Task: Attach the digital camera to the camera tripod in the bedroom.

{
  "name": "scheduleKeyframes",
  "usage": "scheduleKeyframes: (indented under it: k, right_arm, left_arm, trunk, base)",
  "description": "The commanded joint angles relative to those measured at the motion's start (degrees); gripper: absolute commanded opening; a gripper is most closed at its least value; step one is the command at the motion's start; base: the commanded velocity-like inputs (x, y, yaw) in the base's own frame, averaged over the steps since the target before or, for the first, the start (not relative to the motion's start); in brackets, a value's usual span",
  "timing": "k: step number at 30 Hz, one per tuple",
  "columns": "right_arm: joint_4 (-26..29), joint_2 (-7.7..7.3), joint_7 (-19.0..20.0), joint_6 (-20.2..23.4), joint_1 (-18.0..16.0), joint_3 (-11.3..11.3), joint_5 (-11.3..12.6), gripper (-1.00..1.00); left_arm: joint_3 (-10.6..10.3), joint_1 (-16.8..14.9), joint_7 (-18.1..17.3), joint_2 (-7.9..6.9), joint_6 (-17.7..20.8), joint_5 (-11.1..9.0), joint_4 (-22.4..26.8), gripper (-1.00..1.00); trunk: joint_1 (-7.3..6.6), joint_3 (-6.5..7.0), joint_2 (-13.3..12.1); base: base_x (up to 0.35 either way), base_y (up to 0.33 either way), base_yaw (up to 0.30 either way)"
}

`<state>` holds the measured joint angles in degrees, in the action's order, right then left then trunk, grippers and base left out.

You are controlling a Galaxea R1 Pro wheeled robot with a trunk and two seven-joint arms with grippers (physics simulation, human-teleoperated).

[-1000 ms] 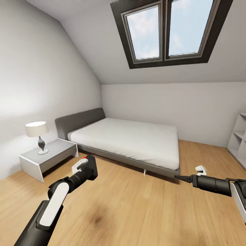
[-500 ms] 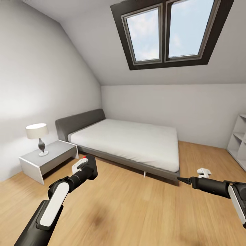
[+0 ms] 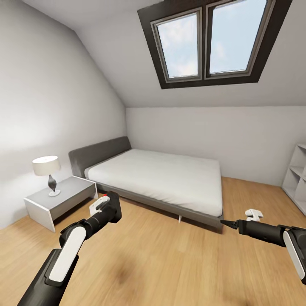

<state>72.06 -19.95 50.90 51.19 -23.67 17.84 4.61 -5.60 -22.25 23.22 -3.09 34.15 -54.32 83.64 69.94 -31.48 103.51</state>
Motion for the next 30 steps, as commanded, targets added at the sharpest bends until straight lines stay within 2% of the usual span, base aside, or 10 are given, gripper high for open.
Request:
scheduleKeyframes:
  k: [1, 30]
  right_arm:
    - [0.07, 0.00, -0.12, 0.48, -0.03, 0.06, 0.46, 1.00]
    - [1.95, 0.00, -0.36, 0.62, -0.04, -0.16, 0.44, 1.00]
  left_arm:
    - [-0.10, -0.04, 0.51, -0.06, 0.04, -0.51, 0.10, -1.00]
    - [-0.06, -0.05, 0.42, -0.07, 0.13, -0.90, 0.12, -1.00]
  trunk:
    - [-0.23, 0.12, -0.38]
    - [-6.60, 5.32, -12.01]
  base:
    - [0.000, 0.000, 0.000]
    - [0.000, 0.000, 0.000]
